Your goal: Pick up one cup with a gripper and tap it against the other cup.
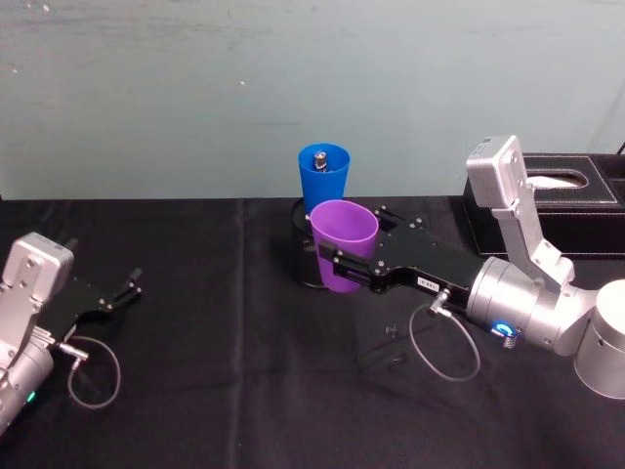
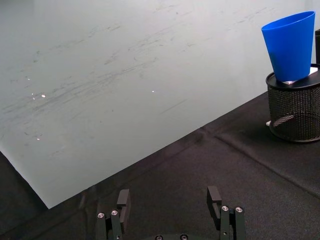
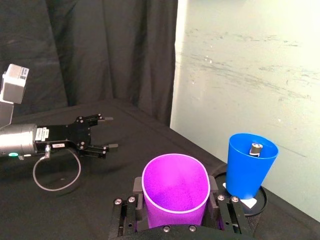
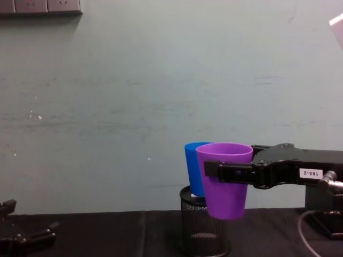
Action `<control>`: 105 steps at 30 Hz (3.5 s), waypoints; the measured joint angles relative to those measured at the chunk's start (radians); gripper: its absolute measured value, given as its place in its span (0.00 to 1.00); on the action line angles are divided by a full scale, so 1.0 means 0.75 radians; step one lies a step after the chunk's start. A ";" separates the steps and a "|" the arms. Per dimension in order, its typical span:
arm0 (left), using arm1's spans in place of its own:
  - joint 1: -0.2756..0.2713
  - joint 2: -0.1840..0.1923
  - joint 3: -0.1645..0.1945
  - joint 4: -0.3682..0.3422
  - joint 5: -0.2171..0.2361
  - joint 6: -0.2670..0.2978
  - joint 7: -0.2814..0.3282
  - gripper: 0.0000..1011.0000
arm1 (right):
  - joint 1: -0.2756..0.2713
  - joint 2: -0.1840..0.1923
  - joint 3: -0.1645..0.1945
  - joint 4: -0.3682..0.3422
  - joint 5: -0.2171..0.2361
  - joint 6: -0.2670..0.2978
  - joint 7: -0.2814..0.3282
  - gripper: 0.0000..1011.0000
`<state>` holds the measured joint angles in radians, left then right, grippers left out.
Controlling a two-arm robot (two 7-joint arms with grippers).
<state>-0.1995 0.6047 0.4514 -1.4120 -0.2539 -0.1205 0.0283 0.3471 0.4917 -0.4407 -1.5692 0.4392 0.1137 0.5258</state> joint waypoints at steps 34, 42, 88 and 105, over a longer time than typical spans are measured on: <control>0.000 0.000 0.000 0.000 0.000 0.000 0.000 0.99 | -0.008 -0.002 0.005 0.003 -0.002 -0.012 0.006 0.71; 0.000 0.000 0.000 0.000 0.000 0.000 0.000 0.99 | -0.008 -0.002 0.005 0.003 -0.002 -0.012 0.007 0.71; 0.000 0.000 0.000 0.000 0.000 0.000 0.000 0.99 | -0.008 -0.002 0.005 0.003 -0.002 -0.012 0.007 0.71; 0.000 0.000 0.000 0.000 0.000 0.000 0.000 0.99 | -0.008 -0.002 0.005 0.003 -0.002 -0.012 0.007 0.71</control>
<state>-0.1996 0.6047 0.4514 -1.4120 -0.2539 -0.1205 0.0283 0.3414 0.4902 -0.4367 -1.5668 0.4377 0.1046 0.5309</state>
